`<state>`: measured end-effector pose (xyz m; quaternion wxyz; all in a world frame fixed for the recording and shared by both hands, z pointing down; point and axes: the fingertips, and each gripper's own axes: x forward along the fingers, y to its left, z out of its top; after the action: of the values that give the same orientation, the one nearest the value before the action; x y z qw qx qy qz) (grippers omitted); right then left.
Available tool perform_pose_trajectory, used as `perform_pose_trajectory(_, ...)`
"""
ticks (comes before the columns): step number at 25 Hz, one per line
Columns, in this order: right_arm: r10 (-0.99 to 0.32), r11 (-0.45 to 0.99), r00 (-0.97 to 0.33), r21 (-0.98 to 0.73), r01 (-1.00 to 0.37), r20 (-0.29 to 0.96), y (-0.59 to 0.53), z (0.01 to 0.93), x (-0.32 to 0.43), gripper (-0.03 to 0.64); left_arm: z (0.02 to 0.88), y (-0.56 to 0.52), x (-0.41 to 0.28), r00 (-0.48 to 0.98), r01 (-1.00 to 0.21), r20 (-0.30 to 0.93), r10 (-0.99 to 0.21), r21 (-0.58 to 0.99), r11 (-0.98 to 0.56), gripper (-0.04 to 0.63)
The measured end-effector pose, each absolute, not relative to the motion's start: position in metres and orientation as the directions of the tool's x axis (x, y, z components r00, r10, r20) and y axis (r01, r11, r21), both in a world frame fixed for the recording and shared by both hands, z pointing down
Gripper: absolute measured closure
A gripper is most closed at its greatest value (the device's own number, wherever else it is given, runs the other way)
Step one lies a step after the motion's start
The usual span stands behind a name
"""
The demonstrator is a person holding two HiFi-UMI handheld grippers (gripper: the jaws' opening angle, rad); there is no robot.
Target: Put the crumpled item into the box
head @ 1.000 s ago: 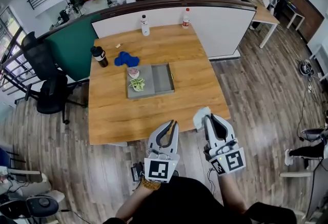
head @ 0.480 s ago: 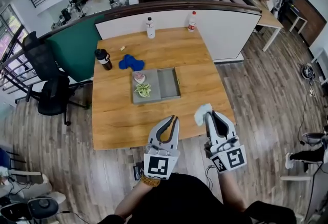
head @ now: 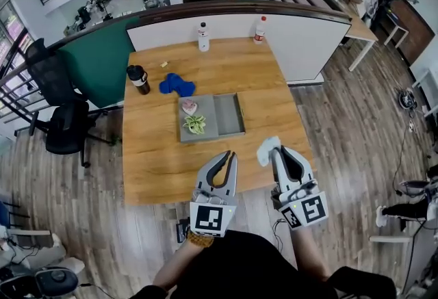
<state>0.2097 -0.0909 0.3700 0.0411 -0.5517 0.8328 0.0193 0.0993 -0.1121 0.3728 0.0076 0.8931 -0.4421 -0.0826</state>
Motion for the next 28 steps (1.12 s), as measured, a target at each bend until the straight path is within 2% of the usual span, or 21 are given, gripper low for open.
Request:
perform_pose_trajectory(9, -0.912, 0.409, -0.409, 0.012, -0.912, -0.041, -0.118, 0.374, 0.171, 0.58, 0.369, -0.138, 0.076, 0.601, -0.768, -0.164, -0.782, 0.152, -0.622, 0.554)
perform_pose_trajectory(17, -0.917, 0.391, -0.397, 0.111, -0.914, -0.041, -0.149, 0.361, 0.139, 0.58, 0.389, -0.169, 0.046, 0.593, -0.752, -0.153, -0.791, 0.245, -0.611, 0.554)
perform_pose_trajectory(21, -0.916, 0.378, -0.397, 0.201, -0.904, -0.06, -0.153, 0.347, 0.122, 0.58, 0.393, -0.179, 0.04, 0.595, -0.749, -0.157, -0.788, 0.249, -0.614, 0.554)
perform_pose_trajectory(28, -0.889, 0.435, -0.454, 0.19, -0.88, -0.07, -0.175, 0.357, 0.106, 0.58, 0.402, -0.195, 0.034, 0.582, -0.766, -0.156, -0.798, 0.224, -0.602, 0.554)
